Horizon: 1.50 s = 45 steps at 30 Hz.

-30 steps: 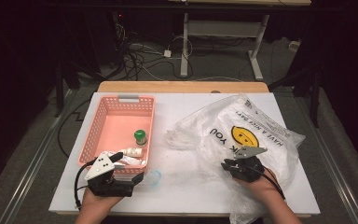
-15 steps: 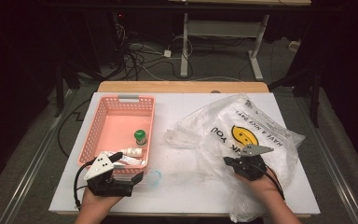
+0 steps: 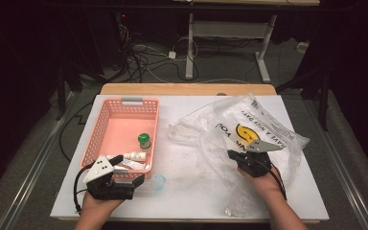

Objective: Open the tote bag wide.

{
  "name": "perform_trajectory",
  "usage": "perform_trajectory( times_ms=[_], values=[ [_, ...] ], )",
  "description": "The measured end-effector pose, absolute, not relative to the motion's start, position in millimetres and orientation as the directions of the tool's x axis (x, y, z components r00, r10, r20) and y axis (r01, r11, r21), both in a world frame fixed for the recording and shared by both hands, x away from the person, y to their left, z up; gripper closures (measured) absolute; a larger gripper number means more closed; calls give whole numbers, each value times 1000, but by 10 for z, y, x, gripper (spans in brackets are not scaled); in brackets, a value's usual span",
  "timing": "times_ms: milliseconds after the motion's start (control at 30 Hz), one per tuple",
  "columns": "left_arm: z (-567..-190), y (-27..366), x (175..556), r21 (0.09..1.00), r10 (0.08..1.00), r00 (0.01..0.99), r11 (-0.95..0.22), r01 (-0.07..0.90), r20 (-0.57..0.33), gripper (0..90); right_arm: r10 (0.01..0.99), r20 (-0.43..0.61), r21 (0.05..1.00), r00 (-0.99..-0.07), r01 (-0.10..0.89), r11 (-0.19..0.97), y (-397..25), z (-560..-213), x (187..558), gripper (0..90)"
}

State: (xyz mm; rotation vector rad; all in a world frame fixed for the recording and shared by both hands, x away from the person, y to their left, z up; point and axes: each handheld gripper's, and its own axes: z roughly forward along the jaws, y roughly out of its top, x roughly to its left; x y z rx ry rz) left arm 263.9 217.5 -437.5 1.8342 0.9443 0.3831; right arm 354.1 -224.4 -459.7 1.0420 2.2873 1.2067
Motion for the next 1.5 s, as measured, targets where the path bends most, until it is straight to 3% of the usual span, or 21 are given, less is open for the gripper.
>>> perform_trajectory(
  times_ms=[333, 1500],
  values=[
    [-4372, 2229, 2653, 881, 761, 629, -179, 438, -158, 0, 767, 79, 852, -637, 442, 279, -2226, -4590, 3658, 900],
    [-4407, 2378, 2709, 874, 778, 599, -145, 464, -189, 0, 766, 56, 943, -641, 287, 171, -2405, -4081, 3503, 900]
  ],
)
